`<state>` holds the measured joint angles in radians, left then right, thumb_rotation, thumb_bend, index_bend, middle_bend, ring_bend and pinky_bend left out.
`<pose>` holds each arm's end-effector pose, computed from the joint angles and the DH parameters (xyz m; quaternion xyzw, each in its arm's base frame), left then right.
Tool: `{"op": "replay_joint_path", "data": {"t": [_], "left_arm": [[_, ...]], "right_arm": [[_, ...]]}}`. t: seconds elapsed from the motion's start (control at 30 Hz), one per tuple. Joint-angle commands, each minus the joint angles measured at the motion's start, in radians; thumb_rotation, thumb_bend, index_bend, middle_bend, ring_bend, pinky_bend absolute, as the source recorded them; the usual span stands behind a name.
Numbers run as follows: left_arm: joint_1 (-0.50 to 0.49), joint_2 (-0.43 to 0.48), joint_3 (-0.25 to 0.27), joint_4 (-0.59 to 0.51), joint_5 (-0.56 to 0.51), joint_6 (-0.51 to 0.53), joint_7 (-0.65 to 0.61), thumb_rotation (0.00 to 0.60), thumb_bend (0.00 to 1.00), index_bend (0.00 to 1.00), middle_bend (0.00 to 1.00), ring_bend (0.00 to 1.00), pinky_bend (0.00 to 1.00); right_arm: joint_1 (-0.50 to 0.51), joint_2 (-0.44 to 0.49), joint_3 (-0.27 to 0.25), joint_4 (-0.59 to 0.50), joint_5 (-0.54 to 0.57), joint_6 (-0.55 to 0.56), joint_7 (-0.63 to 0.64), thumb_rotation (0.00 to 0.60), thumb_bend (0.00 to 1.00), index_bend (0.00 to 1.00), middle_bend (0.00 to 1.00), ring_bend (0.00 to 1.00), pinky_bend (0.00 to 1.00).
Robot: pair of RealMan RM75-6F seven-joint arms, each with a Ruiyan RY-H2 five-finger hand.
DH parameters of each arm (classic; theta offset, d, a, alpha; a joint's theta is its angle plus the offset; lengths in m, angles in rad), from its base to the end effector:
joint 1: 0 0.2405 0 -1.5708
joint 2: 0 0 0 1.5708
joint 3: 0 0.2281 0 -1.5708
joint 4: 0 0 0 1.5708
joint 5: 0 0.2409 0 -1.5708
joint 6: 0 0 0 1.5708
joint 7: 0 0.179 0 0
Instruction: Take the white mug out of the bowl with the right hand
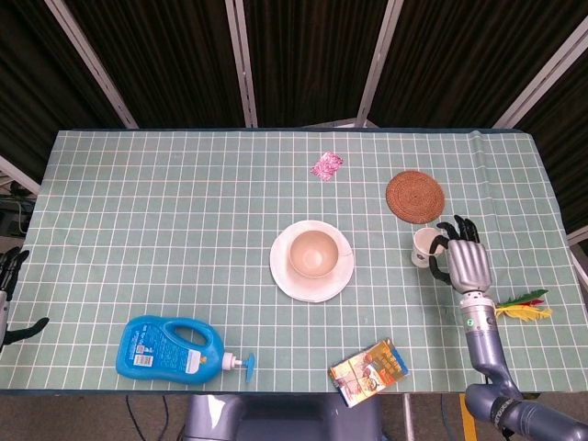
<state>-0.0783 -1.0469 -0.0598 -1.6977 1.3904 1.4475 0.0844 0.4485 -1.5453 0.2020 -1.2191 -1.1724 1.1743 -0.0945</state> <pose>-0.3072 0.2150 0.1339 -0.5796 -0.4013 -0.3403 0.6223 -0.2732 -0.3568 0.0177 0.5860 -0.4272 0.3819 0.5729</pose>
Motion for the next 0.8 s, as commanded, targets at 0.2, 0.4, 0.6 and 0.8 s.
{"op": "replay_joint_path", "data": {"t": [0.2, 0.4, 0.6, 0.8], "left_arm": [[0.0, 0.001, 0.0, 0.001, 0.001, 0.0, -0.005, 0.6, 0.0, 0.0, 0.0, 0.0, 0.0], [0.0, 0.001, -0.001, 0.001, 0.002, 0.002, -0.005, 0.6, 0.0, 0.0, 0.0, 0.0, 0.0], [0.001, 0.001, -0.001, 0.001, 0.003, 0.003, -0.008, 0.6, 0.0, 0.0, 0.0, 0.0, 0.0], [0.002, 0.001, 0.001, 0.002, 0.009, 0.006, -0.009, 0.6, 0.0, 0.0, 0.0, 0.0, 0.0]], "right_arm": [[-0.009, -0.014, -0.009, 0.017, 0.0, -0.015, -0.008, 0.6, 0.36, 0.65, 0.19, 0.0, 0.0], [-0.018, 0.022, -0.018, -0.027, -0.004, -0.029, -0.023, 0.6, 0.25, 0.43, 0.04, 0.0, 0.0], [-0.046, 0.077, -0.027, -0.118, -0.017, 0.005, -0.052, 0.6, 0.16, 0.02, 0.0, 0.0, 0.0], [-0.097, 0.13, -0.062, -0.186, -0.078, 0.079, -0.044, 0.6, 0.13, 0.0, 0.0, 0.0, 0.0]]}}
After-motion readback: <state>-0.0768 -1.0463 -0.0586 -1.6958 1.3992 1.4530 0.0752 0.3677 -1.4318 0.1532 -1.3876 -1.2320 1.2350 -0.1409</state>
